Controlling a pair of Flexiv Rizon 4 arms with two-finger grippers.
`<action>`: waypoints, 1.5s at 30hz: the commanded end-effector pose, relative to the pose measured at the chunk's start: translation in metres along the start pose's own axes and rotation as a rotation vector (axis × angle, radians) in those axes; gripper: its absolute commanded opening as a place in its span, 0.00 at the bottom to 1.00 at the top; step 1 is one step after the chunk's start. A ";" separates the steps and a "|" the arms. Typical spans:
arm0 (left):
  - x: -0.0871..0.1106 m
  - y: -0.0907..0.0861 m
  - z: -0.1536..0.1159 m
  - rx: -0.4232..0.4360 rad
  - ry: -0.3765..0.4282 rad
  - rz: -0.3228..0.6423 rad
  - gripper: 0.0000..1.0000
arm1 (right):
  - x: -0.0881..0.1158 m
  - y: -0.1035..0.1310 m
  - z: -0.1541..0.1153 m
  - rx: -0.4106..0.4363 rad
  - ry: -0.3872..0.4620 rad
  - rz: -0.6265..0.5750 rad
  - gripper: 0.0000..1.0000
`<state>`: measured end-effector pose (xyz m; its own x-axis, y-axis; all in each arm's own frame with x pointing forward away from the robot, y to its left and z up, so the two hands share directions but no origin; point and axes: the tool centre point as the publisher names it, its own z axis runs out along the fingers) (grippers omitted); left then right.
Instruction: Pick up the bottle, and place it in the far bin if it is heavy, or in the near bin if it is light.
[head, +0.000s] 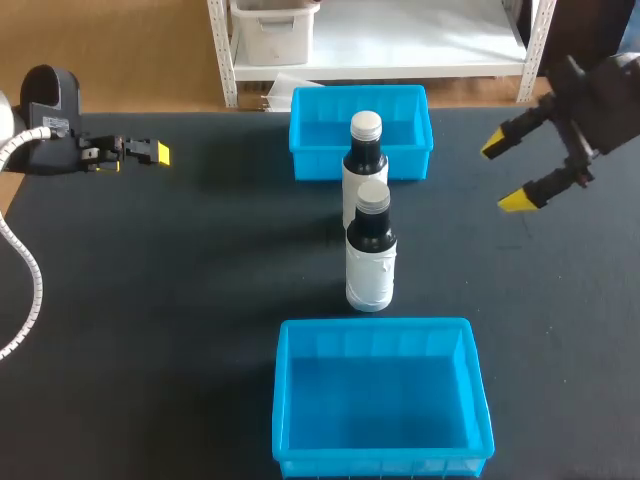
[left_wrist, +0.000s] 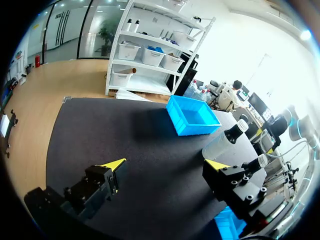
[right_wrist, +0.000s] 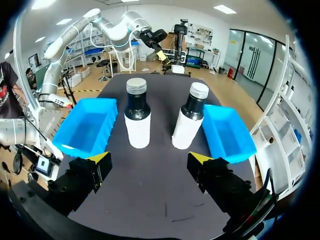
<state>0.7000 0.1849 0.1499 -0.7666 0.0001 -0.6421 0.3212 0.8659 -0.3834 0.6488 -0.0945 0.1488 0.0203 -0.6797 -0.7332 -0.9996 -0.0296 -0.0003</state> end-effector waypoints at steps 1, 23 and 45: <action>0.000 0.000 0.000 0.000 0.000 0.000 1.00 | -0.009 0.005 0.014 0.023 -0.001 0.006 1.00; 0.000 0.000 0.000 0.000 0.000 0.000 1.00 | -0.050 0.022 0.083 0.010 -0.069 0.027 1.00; 0.000 0.000 0.000 0.000 0.000 0.000 1.00 | -0.075 0.033 0.118 -0.015 -0.115 0.072 1.00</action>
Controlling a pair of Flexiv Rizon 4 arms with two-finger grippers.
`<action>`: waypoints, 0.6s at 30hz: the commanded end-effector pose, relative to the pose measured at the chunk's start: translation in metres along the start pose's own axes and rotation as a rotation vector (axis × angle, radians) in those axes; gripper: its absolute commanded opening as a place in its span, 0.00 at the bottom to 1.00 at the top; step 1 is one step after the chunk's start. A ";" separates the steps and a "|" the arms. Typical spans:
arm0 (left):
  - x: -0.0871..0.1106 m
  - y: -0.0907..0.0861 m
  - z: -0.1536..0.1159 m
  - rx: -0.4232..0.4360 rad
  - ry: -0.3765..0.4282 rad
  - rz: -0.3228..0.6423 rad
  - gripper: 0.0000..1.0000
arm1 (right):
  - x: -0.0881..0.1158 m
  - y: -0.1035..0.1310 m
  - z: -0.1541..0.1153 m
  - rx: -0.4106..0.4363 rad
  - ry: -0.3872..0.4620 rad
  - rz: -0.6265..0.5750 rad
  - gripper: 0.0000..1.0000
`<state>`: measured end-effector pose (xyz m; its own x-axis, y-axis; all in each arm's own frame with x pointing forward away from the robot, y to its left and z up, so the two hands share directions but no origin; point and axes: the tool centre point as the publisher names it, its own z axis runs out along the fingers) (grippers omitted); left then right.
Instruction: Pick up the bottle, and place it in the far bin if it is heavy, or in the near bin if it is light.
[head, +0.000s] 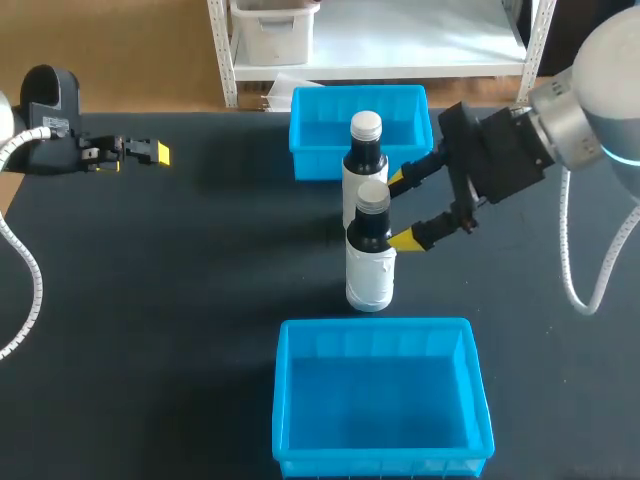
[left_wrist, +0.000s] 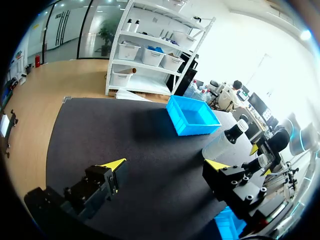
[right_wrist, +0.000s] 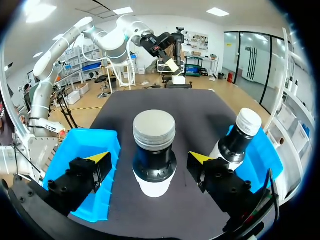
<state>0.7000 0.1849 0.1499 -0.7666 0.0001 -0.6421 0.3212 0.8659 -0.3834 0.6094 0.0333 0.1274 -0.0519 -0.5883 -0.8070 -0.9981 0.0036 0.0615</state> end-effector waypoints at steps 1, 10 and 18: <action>0.000 0.000 0.000 0.000 0.000 0.000 1.00 | -0.003 -0.002 0.011 -0.001 0.004 0.005 1.00; 0.000 0.000 0.000 0.000 0.000 0.000 1.00 | -0.012 -0.004 0.024 -0.004 -0.001 0.013 1.00; 0.000 0.000 0.000 0.000 0.000 0.000 1.00 | -0.015 -0.006 0.026 -0.002 0.004 0.006 1.00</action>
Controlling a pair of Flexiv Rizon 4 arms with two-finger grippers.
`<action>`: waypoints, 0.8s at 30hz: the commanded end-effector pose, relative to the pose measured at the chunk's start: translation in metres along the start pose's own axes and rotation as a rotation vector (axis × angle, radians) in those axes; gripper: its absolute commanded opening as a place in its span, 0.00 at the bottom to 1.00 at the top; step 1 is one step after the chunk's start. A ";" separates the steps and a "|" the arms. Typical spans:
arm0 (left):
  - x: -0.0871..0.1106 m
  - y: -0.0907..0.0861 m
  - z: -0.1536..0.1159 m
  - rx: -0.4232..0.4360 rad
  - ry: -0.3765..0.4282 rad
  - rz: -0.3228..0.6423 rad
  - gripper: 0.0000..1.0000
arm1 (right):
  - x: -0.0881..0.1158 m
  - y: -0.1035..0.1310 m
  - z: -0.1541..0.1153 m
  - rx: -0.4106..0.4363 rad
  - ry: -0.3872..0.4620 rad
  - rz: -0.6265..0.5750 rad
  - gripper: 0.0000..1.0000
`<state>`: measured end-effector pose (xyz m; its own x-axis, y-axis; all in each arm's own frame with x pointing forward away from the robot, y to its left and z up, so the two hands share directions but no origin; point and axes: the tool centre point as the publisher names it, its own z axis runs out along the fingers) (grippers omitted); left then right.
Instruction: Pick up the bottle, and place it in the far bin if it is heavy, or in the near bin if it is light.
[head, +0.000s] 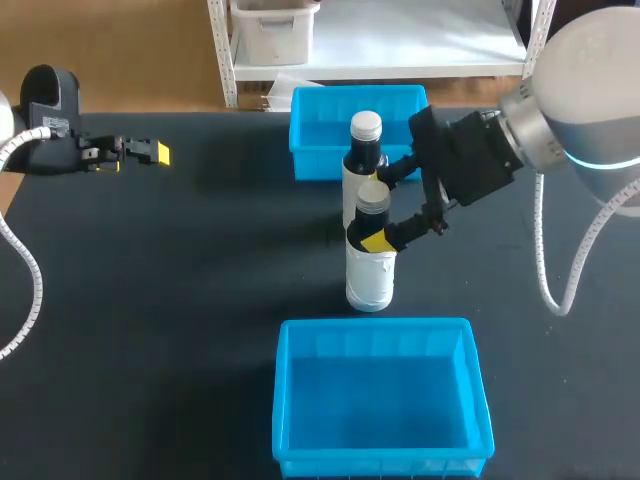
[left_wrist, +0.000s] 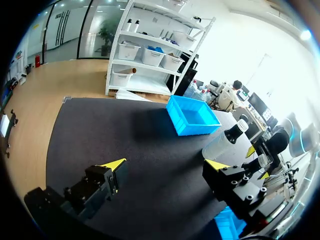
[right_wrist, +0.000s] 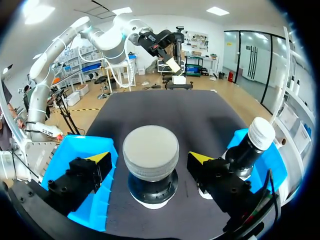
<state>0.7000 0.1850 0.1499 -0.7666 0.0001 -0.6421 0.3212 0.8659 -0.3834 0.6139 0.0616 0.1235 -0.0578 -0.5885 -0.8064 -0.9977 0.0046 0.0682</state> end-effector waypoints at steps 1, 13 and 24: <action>0.000 0.000 0.000 0.000 0.000 0.000 1.00 | -0.002 -0.001 0.002 0.000 0.003 0.000 1.00; 0.000 0.000 0.000 0.000 0.000 0.000 1.00 | 0.002 -0.003 0.001 0.001 0.003 0.003 0.70; 0.000 0.000 0.000 0.000 0.000 0.000 1.00 | 0.005 -0.003 0.004 -0.010 0.002 0.003 0.49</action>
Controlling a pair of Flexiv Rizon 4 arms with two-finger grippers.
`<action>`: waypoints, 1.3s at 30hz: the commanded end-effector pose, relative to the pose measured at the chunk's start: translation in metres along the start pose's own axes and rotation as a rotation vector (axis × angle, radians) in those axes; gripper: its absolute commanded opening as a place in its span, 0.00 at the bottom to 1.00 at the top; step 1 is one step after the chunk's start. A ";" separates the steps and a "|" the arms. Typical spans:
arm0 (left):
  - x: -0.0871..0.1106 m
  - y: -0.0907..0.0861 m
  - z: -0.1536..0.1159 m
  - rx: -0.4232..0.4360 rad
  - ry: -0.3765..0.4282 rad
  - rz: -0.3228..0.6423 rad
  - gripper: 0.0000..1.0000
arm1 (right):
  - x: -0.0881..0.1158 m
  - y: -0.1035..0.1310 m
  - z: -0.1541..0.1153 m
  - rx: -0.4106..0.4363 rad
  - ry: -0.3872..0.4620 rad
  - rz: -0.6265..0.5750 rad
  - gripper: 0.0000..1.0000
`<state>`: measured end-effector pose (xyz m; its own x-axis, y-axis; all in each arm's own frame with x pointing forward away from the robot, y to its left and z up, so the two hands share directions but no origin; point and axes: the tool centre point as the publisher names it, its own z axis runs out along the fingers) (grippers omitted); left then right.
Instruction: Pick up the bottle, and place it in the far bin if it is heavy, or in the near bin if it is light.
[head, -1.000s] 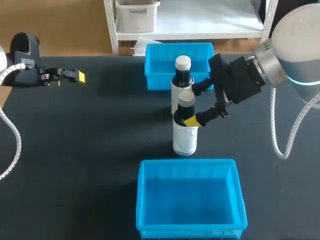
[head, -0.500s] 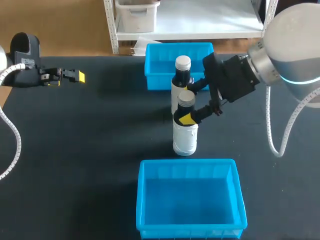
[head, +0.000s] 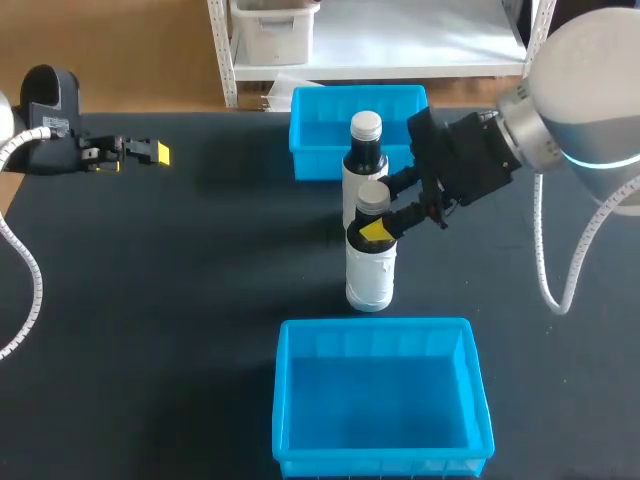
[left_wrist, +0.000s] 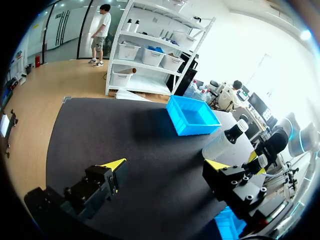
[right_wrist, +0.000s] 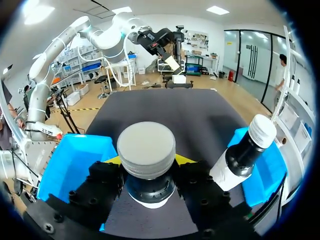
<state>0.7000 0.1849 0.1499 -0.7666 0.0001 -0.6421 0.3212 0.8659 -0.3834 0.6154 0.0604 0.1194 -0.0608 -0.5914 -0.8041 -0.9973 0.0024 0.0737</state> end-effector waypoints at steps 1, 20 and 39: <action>0.000 0.000 0.000 0.000 0.000 0.000 1.00 | 0.001 -0.001 0.003 -0.007 -0.002 0.000 0.48; 0.000 0.000 0.000 0.000 0.000 0.000 1.00 | -0.012 0.003 -0.019 0.022 -0.011 -0.023 0.00; 0.000 0.000 0.000 0.000 0.000 0.000 1.00 | -0.004 -0.022 -0.104 0.115 0.030 0.017 0.00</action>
<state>0.7000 0.1849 0.1499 -0.7666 0.0001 -0.6421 0.3212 0.8659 -0.3834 0.6446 -0.0093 0.1723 -0.0758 -0.6115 -0.7876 -0.9947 0.1018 0.0167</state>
